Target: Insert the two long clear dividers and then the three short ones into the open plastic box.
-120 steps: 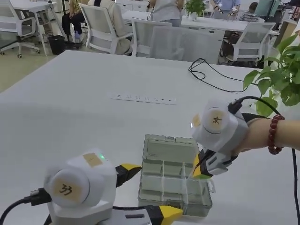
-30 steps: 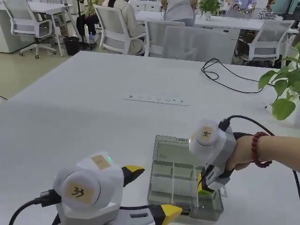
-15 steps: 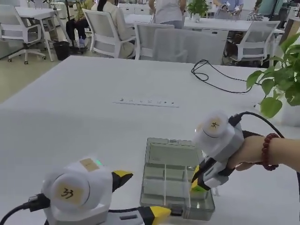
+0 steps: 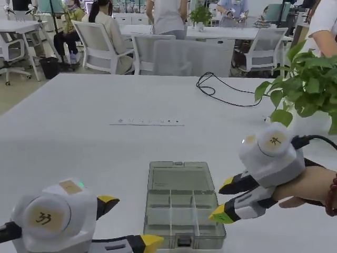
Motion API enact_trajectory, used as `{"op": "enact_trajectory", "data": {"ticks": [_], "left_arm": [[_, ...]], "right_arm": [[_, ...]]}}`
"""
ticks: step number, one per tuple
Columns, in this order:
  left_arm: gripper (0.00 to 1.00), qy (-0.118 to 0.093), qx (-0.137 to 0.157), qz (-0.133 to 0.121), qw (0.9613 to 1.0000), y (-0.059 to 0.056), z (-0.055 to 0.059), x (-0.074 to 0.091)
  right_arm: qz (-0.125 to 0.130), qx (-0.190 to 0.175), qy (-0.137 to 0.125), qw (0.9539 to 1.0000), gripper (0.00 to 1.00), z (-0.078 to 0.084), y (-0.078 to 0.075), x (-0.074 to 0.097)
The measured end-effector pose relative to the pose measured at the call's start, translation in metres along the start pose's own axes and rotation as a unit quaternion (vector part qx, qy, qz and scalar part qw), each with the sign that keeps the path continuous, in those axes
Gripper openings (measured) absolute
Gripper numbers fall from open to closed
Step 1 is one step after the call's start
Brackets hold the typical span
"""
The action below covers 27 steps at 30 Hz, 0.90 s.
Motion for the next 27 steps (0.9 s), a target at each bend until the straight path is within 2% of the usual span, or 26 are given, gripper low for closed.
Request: {"op": "enact_trajectory", "data": {"ticks": [1, 4, 7, 11, 16, 24, 27], "left_arm": [[0.7, 0.002, -0.001, -0.001, 1.0, 0.0, -0.001, 0.001], [0.72, 0.003, 0.003, -0.002, 1.0, -0.002, -0.002, 0.004], [0.74, -0.002, 0.005, -0.009, 0.9999, -0.005, -0.001, 0.007], [0.77, -0.009, 0.024, -0.014, 0.9996, -0.005, 0.004, 0.011], [0.83, -0.007, 0.025, -0.025, 0.9993, -0.005, 0.002, 0.017], [0.91, -0.006, 0.036, -0.033, 0.9988, -0.004, 0.0, 0.019], [0.94, -0.002, 0.039, -0.035, 0.9986, -0.003, 0.001, 0.018]], "right_arm": [[0.003, 0.002, -0.002, 1.0, 0.45, 0.002, 0.001, 0.002], [0.02, -0.025, -0.022, 0.9993, 0.51, 0.005, 0.006, 0.01], [0.048, -0.044, -0.042, 0.997, 0.54, 0.011, 0.01, 0.017], [0.049, -0.071, -0.056, 0.9947, 0.6, 0.018, 0.016, 0.023], [0.064, -0.121, -0.078, 0.9874, 0.67, 0.024, 0.019, 0.032], [0.084, -0.147, -0.088, 0.9816, 0.83, 0.03, 0.024, 0.035], [0.1, -0.164, -0.103, 0.9761, 0.89, 0.033, 0.027, 0.037]]}}
Point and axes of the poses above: the centre of the closed fingertips' face, and the gripper's own axes: x roughly backward along the fingers, y roughly to its left, z roughly out of its underside, the point moved 10 cm from there along x, roughly backward along the fingers, and after that the axes turned 15 degrees about z, right-handed, at the moved point
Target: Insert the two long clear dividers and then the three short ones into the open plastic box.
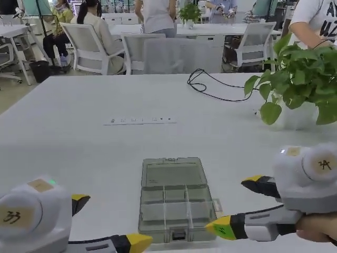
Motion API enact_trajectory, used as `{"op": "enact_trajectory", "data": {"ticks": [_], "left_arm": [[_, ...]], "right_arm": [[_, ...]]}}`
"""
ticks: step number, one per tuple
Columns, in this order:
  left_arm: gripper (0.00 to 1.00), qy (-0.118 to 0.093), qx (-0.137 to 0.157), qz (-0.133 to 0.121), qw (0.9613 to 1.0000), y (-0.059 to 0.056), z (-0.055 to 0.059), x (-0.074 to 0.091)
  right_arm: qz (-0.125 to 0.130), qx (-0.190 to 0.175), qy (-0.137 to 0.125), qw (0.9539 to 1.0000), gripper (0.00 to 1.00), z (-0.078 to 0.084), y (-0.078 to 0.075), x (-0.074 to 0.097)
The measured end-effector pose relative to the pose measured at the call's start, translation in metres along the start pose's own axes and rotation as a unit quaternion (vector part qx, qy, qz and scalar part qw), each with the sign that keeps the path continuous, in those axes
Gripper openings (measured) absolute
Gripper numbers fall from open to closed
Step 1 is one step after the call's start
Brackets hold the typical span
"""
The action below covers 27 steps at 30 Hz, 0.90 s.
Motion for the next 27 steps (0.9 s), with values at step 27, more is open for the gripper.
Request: {"op": "enact_trajectory", "data": {"ticks": [27], "left_arm": [[0.97, 0.035, -0.005, -0.011, 0.9993, 0.003, -0.001, -0.009]], "right_arm": [[-0.015, -0.002, 0.016, 0.9998, 1.0, 0.013, 0.007, -0.002]]}}
Point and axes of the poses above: the centre of the closed fingertips' face, and the gripper's own axes: x roughly backward along the fingers, y roughly to its left, z roughly out of its underside, the point moved 10 cm from there along x, roughly backward along the fingers, and after that the axes turned 15 degrees about z, right-handed, at the moved point
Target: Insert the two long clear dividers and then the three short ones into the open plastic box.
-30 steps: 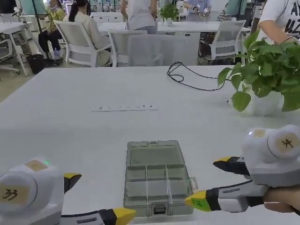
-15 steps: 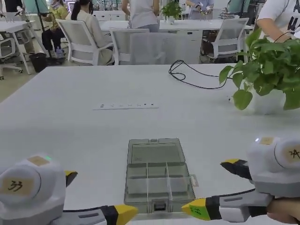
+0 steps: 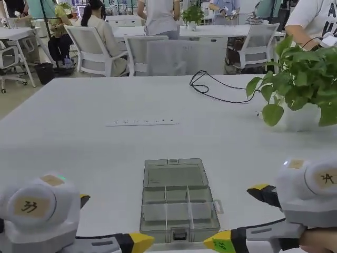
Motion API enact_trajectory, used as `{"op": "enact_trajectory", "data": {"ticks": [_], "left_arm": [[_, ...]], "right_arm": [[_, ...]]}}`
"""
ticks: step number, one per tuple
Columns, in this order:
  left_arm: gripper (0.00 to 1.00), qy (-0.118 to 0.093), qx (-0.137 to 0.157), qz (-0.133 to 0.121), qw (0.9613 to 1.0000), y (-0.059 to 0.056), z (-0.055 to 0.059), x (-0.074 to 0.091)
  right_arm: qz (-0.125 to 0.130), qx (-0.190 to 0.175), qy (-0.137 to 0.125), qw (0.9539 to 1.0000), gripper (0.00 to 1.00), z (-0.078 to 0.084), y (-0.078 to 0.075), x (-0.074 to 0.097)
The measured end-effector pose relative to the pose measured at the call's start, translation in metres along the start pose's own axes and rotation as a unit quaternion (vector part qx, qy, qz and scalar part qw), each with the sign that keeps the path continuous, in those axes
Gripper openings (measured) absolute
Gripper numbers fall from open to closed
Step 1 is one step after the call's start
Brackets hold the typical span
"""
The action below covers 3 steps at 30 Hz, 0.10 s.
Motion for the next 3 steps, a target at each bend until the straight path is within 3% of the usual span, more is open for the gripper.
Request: {"op": "enact_trajectory", "data": {"ticks": [3], "left_arm": [[0.96, 0.019, -0.017, 0.003, 0.9997, -0.0003, -0.0015, -0.007]], "right_arm": [[-0.001, 0.006, 0.003, 1.0, 1.0, 0.0008, 0.0018, -0.0028]]}}
Point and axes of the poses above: the centre of the closed fingertips' face, and the gripper's own axes: x roughly backward along the fingers, y roughly to its left, z roughly out of its underside, the point moved 10 cm from there along x, roughly backward along the fingers, and after that the axes turned 15 degrees about z, right-handed, at the moved point
